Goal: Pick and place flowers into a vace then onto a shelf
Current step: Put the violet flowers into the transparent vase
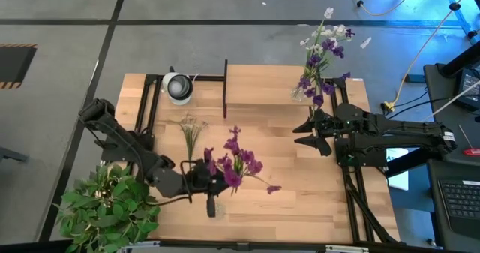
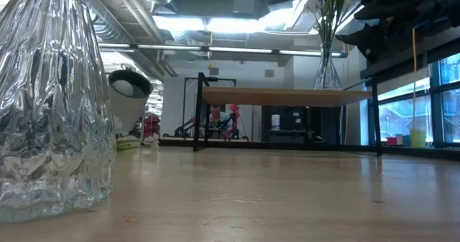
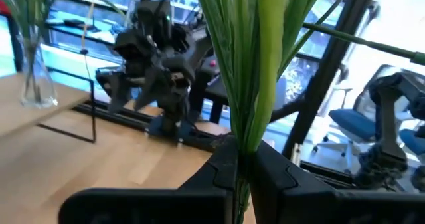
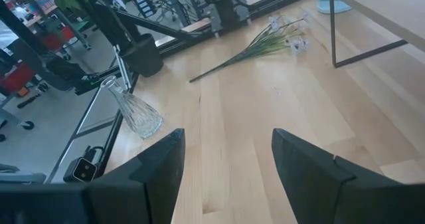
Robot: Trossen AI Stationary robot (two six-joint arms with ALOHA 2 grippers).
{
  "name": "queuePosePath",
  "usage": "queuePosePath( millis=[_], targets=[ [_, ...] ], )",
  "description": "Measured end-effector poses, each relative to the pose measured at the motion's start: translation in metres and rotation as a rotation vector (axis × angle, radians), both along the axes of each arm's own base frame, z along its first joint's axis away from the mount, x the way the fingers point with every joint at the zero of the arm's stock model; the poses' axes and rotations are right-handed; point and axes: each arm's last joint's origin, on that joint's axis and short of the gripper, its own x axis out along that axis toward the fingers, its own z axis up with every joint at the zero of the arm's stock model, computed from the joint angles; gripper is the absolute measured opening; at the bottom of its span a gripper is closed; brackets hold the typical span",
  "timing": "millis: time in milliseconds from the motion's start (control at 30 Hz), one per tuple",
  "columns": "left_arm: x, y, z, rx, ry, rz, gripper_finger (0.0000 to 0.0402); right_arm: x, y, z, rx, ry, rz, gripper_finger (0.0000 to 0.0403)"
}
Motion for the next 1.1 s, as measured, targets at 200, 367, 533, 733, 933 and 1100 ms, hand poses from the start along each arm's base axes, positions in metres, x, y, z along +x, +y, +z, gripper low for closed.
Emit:
queuePosePath(
  millis=[200, 367, 533, 733, 933, 1100],
  targets=[
    [-0.014, -0.019, -0.001, -0.001, -0.001, 0.0, 0.0012, 0.0, 0.0, 0.0, 0.004, 0.0, -0.001, 0.0228],
    [-0.03, -0.029, 0.001, 0.044, -0.001, 0.009, 0.0012, 0.0, 0.0, 0.0, 0.008, -0.001, -0.003, 0.0228],
    [-0.045, -0.012, -0.011, -0.01, 0.01, 0.026, 0.0012, 0.001, 0.0, 0.003, 0.028, -0.026, -0.011, 0.0228],
    [-0.058, 0.015, -0.023, -0.082, -0.006, -0.087, 0.0012, 0.002, -0.002, 0.006, 0.042, -0.054, -0.076, 0.0228],
    [-0.059, 0.025, -0.038, -0.096, -0.043, -0.229, 0.0012, 0.002, -0.003, 0.006, 0.087, -0.048, -0.112, 0.0228],
    [-0.059, 0.029, -0.04, -0.07, -0.131, -0.355, 0.0012, 0.003, -0.004, 0.004, 0.092, -0.036, -0.149, 0.0228]
  ],
)
